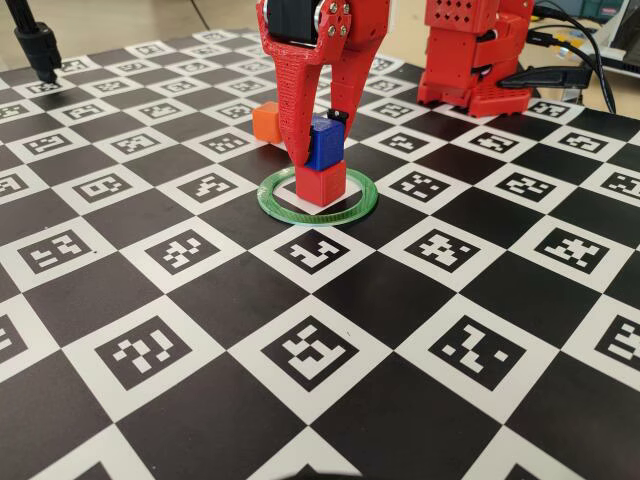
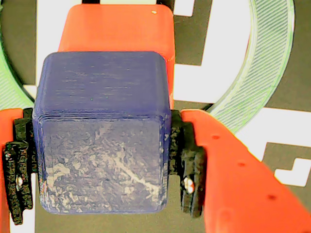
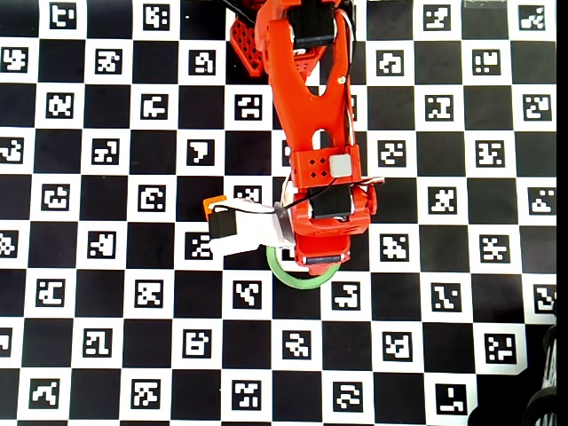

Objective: Grab the red cube then put it in the green circle then put the blue cube on top and finally the orange cube on top

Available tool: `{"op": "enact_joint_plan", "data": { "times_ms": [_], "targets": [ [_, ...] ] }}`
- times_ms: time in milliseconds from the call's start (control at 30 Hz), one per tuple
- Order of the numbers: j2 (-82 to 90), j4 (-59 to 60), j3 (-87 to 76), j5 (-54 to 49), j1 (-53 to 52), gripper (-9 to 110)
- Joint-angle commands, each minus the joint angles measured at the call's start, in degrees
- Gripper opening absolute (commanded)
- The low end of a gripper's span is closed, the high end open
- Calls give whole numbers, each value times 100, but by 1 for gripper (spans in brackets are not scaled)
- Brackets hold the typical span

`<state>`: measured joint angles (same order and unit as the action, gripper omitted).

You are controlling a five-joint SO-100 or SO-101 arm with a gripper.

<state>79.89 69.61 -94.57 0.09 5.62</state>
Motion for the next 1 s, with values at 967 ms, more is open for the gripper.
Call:
{"op": "enact_joint_plan", "data": {
  "times_ms": [967],
  "targets": [
    [158, 35, -18, 35, -9, 42]
  ]
}}
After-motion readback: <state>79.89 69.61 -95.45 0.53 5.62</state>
